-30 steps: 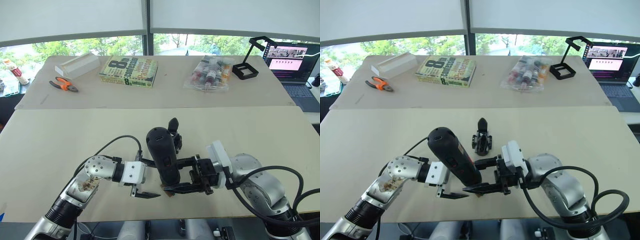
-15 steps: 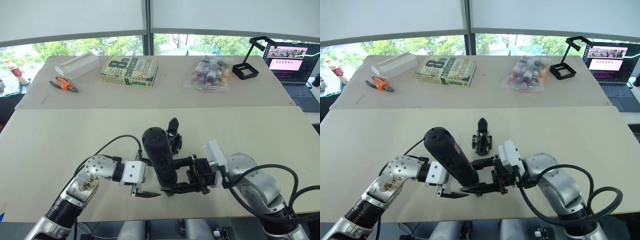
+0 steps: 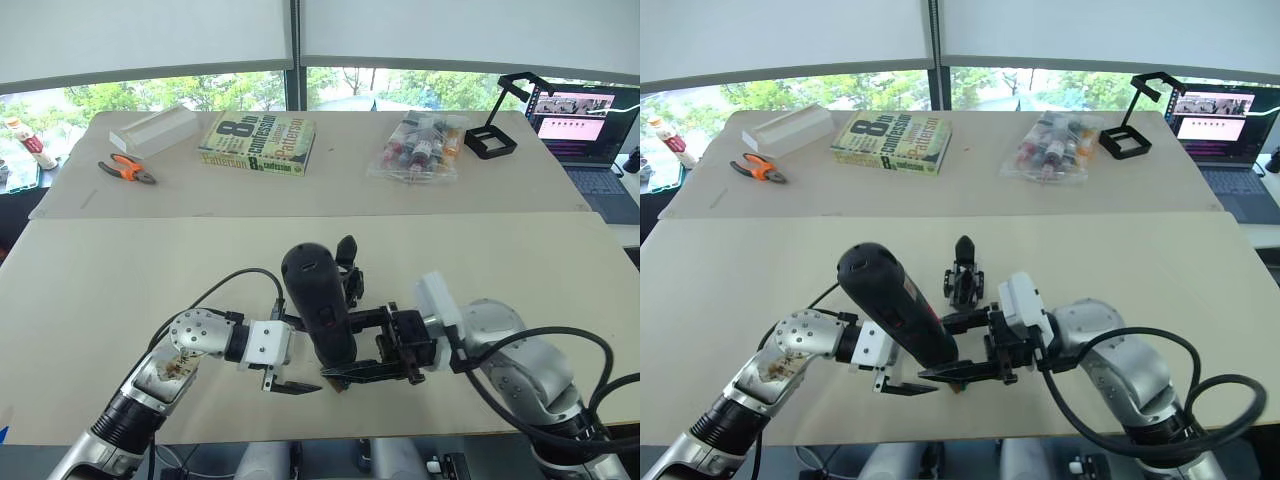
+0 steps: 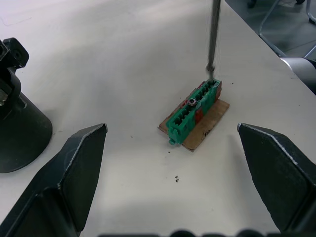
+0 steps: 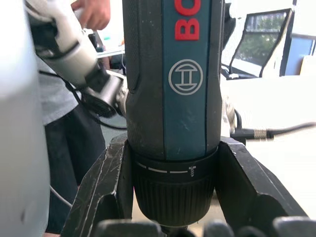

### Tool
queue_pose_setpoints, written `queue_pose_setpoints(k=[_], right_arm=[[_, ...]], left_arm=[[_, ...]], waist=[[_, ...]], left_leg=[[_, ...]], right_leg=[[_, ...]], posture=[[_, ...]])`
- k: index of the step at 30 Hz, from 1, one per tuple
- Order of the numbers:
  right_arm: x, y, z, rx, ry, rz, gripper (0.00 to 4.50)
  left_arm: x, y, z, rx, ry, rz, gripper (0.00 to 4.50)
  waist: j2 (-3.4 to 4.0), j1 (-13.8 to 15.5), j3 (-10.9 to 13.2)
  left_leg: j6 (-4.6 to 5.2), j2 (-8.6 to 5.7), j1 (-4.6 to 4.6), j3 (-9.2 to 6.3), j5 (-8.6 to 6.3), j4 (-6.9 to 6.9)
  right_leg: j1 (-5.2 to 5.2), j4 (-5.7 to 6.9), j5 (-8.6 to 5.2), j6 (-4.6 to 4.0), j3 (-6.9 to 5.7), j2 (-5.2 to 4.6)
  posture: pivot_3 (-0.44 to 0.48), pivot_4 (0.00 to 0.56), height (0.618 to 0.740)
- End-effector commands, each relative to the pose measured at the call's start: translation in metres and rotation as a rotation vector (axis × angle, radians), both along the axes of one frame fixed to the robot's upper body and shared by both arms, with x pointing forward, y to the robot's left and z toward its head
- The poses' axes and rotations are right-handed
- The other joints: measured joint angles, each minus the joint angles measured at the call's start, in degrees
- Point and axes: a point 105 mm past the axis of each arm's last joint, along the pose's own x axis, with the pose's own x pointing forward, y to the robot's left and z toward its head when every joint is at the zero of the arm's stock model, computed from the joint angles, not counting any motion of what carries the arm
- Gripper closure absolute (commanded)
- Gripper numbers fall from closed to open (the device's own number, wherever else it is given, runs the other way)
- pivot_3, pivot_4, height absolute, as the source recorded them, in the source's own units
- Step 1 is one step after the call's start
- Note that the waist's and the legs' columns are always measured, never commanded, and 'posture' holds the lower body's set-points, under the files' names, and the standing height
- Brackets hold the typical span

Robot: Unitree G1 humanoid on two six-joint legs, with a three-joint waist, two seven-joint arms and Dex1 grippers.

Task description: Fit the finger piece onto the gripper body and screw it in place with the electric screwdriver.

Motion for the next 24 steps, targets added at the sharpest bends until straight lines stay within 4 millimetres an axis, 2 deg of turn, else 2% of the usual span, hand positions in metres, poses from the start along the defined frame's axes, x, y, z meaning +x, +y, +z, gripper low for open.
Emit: queue_pose_setpoints(k=[1,12,16,21,24], right_arm=[[-0.009,-0.001,0.023,0.053,-0.015,0.027,2.60],[0.010,0.002,0.062,0.080,-0.077,0.025,2.60],[0.023,0.006,0.067,0.084,-0.100,0.024,2.60],[0.058,0.004,0.076,0.093,-0.102,-0.009,2.60],[0.067,0.003,0.078,0.094,-0.108,-0.022,2.60]], left_arm=[[0.005,0.002,0.012,-0.043,-0.008,0.026,0.00],[0.022,0.010,0.031,-0.135,0.034,0.171,0.00],[0.031,0.012,0.038,-0.171,0.034,0.233,0.00],[0.047,0.013,0.038,-0.189,0.001,0.298,0.00],[0.055,0.011,0.037,-0.194,-0.016,0.311,0.00]], waist=[[0.00,-0.01,0.00],[-0.01,-0.07,0.00],[-0.01,0.00,0.00],[-0.01,-0.13,-0.01],[-0.01,-0.06,-0.01]], left_leg=[[0.00,0.00,0.00,0.00,0.00,0.00],[0.01,0.00,-0.04,-0.01,-0.01,0.04],[0.02,-0.01,-0.04,-0.01,-0.01,0.03],[0.02,-0.04,-0.06,0.05,0.00,0.08],[-0.01,-0.05,-0.06,0.04,0.02,0.04]], right_leg=[[0.00,0.00,0.00,0.00,0.00,0.00],[-0.02,0.01,0.01,0.00,0.00,-0.01],[-0.01,0.03,0.01,0.01,-0.03,-0.01],[0.01,0.04,0.06,0.00,0.01,0.00],[0.01,0.10,0.07,0.00,-0.08,0.06]], posture=[[0.000,0.150,0.740],[0.000,0.150,0.740],[0.000,0.150,0.740],[0.000,0.150,0.740],[0.000,0.150,0.740]])
